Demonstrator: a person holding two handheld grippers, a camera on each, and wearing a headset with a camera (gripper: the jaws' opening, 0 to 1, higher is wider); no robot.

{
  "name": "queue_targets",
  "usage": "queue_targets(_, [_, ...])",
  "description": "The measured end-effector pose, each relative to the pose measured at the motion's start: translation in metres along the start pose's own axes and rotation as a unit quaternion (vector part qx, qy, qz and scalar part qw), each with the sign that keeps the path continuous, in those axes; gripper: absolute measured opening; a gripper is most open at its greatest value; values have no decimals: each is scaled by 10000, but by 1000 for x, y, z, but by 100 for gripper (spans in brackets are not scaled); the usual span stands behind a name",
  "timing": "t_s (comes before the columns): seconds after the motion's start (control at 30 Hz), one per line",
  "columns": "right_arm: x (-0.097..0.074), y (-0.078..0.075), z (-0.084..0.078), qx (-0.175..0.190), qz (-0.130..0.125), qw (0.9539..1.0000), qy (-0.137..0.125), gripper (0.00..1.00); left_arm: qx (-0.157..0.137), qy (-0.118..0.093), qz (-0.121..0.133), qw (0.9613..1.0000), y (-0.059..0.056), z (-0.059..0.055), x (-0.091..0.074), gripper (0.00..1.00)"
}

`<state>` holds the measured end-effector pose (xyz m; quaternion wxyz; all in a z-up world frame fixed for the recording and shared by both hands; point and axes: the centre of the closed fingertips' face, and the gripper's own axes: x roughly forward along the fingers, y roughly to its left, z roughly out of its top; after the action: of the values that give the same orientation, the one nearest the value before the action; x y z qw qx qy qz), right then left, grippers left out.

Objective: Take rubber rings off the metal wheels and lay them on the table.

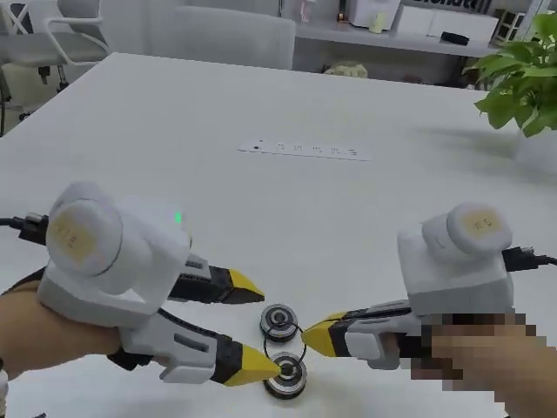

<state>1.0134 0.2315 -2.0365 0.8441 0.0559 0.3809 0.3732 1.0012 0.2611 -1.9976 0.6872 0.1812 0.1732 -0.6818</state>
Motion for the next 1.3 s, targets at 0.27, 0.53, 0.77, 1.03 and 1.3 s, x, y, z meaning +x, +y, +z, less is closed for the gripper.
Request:
queue_targets(0.27, [-4, 6, 13, 200, 148, 9993, -296, 0, 44, -4, 27, 10000, -2, 16, -16, 48])
queue_targets(0.53, [-6, 9, 19, 206, 181, 9987, -432, 0, 109, 77, 325, 9994, -4, 16, -46, 54])
queue_targets(0.77, [-4, 10, 19, 145, 203, 9989, -387, 0, 103, 49, 652, 9978, -7, 16, -71, 57])
queue_targets(1.03, [-6, 15, 27, 158, 267, 9981, -542, 0, -36, 83, 1030, 9946, -6, 5, -95, 58])
queue_targets(1.3, [-7, 16, 30, 196, 274, 9975, -629, 0, -257, 88, 1308, 9910, -8, -12, -109, 58])
